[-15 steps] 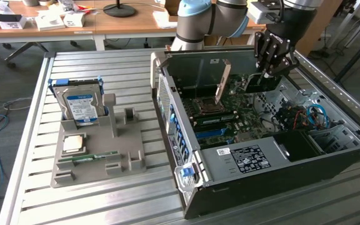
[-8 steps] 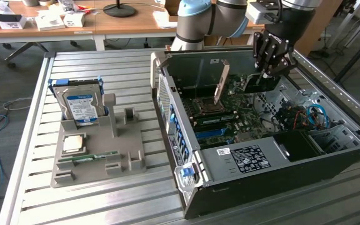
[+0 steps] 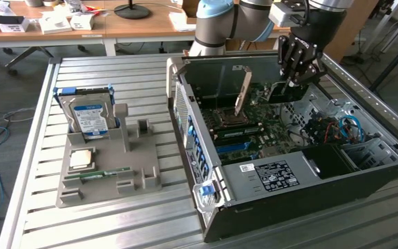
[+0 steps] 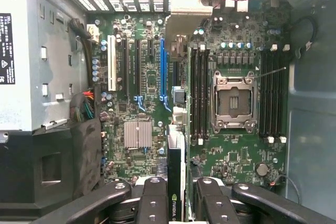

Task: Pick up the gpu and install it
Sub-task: 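Insert the gpu into the slot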

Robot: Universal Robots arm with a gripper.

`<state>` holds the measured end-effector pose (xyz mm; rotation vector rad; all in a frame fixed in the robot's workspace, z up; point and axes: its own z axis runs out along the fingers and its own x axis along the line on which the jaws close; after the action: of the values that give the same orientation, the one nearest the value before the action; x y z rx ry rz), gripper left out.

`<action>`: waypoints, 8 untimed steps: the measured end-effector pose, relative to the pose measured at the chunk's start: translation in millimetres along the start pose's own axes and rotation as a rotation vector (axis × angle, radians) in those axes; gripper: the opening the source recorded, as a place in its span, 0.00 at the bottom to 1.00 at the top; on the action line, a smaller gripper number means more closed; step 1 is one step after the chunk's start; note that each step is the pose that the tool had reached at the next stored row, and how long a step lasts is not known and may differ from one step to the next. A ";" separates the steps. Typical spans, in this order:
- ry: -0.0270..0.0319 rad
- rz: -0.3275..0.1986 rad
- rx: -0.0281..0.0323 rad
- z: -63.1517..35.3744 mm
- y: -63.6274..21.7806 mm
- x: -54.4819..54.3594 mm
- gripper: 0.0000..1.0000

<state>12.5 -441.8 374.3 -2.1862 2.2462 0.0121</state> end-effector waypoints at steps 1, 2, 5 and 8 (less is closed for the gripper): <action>0.0000 0.000 0.0000 0.0 0.0 0.0 0.26; 0.0000 0.000 0.0000 0.0 0.2 0.0 0.26; 0.0000 0.000 0.0000 0.5 3.1 0.1 0.26; 0.0001 0.000 0.0000 1.1 5.1 0.1 0.26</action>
<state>7.4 -441.8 373.2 -2.1862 2.2464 0.0120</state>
